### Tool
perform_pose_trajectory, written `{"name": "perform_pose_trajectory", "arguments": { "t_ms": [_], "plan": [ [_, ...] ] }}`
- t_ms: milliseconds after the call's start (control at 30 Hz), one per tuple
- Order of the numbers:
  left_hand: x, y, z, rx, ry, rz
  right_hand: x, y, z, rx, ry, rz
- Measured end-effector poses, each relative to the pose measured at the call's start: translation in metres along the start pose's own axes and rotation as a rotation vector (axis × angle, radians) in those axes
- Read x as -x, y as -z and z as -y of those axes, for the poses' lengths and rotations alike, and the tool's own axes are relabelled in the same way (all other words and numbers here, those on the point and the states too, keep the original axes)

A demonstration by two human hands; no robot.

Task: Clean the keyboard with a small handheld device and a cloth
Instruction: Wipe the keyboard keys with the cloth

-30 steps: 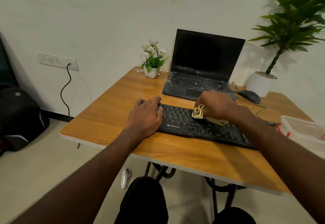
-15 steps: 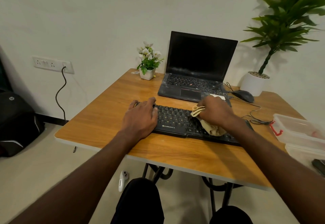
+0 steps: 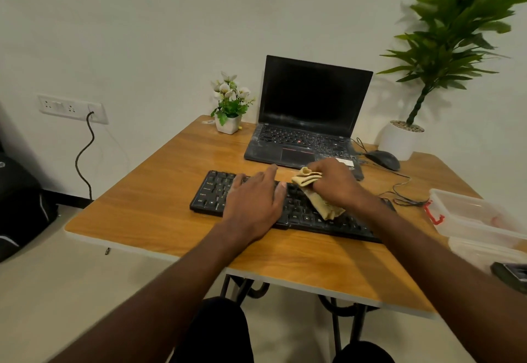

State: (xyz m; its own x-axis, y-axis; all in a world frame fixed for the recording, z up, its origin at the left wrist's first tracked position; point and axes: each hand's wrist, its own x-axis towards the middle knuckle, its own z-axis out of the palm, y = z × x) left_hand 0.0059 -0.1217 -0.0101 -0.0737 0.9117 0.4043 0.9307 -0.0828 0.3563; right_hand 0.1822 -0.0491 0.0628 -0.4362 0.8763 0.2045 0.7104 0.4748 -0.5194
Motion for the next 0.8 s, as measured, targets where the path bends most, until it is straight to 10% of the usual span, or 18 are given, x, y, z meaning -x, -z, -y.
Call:
{"name": "perform_pose_trajectory", "arguments": {
  "t_ms": [200, 800],
  "plan": [
    [0.002, -0.013, -0.003, -0.057, 0.032, -0.015, 0.006, -0.013, -0.01, 0.403, 0.245, -0.008],
    [0.004, -0.009, -0.007, -0.073, 0.022, -0.036, 0.01, 0.026, -0.036, 0.534, 0.074, 0.014]
  ]
}}
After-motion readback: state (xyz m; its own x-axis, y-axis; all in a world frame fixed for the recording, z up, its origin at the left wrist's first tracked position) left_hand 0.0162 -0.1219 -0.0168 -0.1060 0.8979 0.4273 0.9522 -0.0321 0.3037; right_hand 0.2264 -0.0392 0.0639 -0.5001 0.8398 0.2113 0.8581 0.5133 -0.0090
